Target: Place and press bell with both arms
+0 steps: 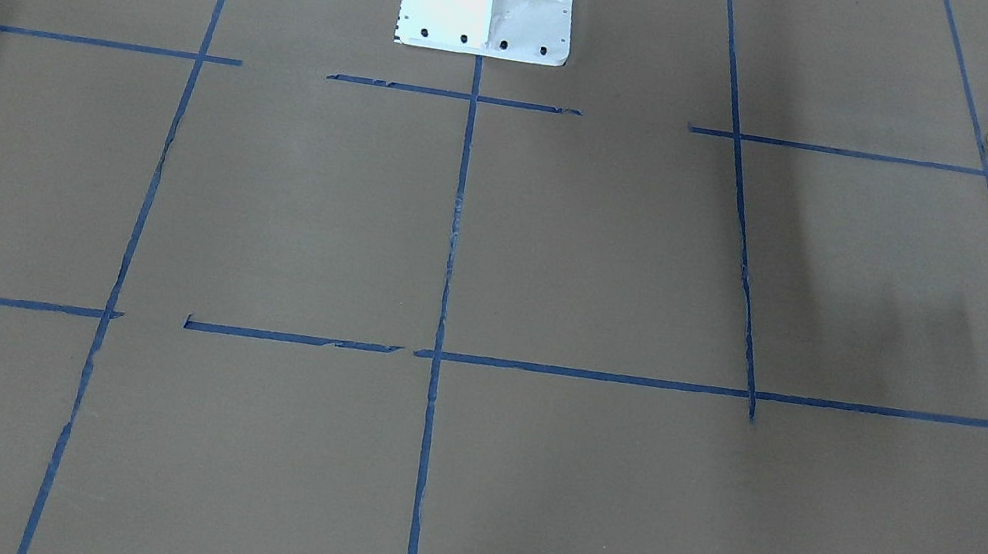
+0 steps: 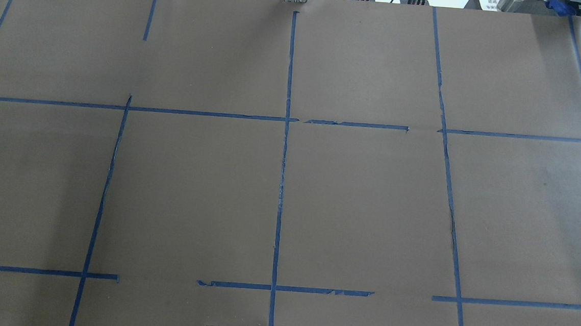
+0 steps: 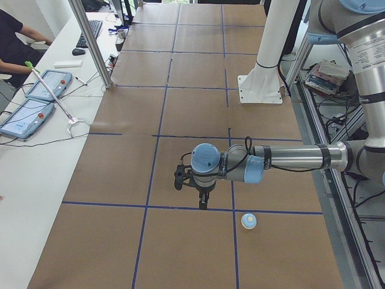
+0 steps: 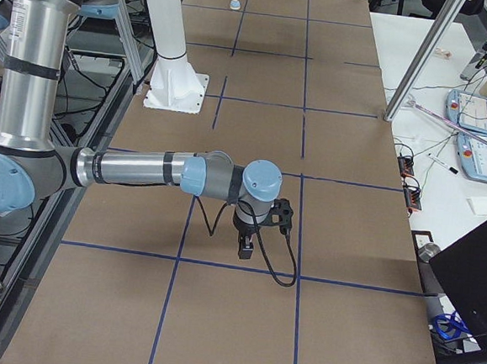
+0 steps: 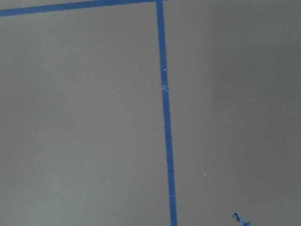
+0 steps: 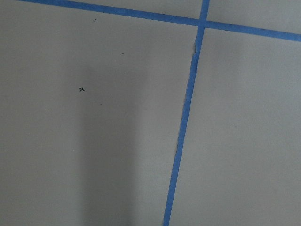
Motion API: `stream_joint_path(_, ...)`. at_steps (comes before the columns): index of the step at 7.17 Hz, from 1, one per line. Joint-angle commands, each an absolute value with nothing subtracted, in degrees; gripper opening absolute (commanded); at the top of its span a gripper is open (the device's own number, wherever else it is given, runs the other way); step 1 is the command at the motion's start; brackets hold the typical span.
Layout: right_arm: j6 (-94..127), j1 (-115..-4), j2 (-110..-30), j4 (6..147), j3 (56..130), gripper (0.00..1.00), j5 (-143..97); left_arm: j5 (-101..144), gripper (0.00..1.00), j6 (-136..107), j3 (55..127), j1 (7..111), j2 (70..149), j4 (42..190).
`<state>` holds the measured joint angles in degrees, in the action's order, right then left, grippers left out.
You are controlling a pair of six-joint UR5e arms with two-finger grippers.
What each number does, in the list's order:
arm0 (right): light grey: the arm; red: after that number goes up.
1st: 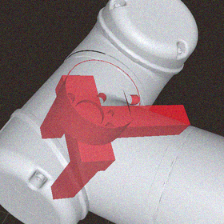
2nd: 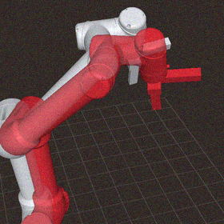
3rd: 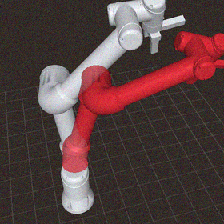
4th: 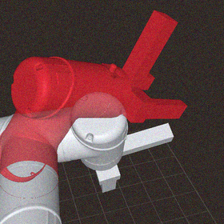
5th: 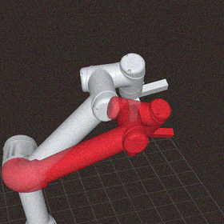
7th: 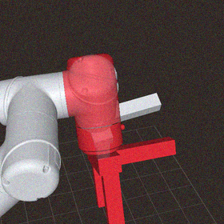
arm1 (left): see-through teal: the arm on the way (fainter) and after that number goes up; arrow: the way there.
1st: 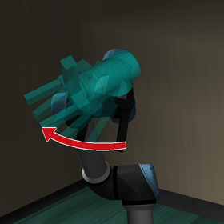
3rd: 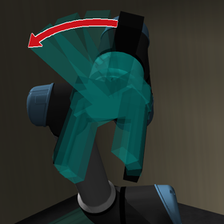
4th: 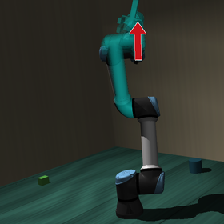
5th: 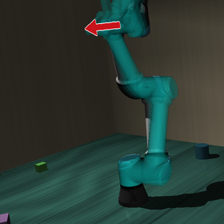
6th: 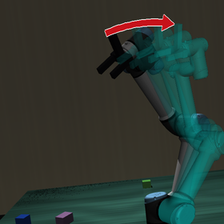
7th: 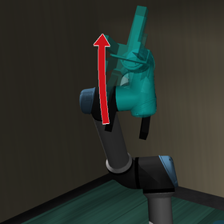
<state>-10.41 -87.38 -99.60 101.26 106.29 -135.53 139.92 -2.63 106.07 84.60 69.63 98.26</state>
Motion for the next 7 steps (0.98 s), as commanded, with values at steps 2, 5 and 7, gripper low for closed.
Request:
stream_joint_path(2, -10.4, -87.3, -99.8, 101.2, 107.0, 1.00, -138.0, 140.0, 1.00, -3.0, 104.6, 77.6, 69.3, 98.9)
stream_joint_path(5, -10.5, -86.6, -99.9, 96.8, 106.8, 1.00, -135.8, 135.7, 1.00, -10.4, 99.2, 69.8, 60.7, 119.9)
stream_joint_path(7, -8.7, -86.6, -100.1, 96.5, 106.9, 1.00, -135.8, 136.3, 1.00, -19.4, 95.4, 63.9, 57.9, 129.1)
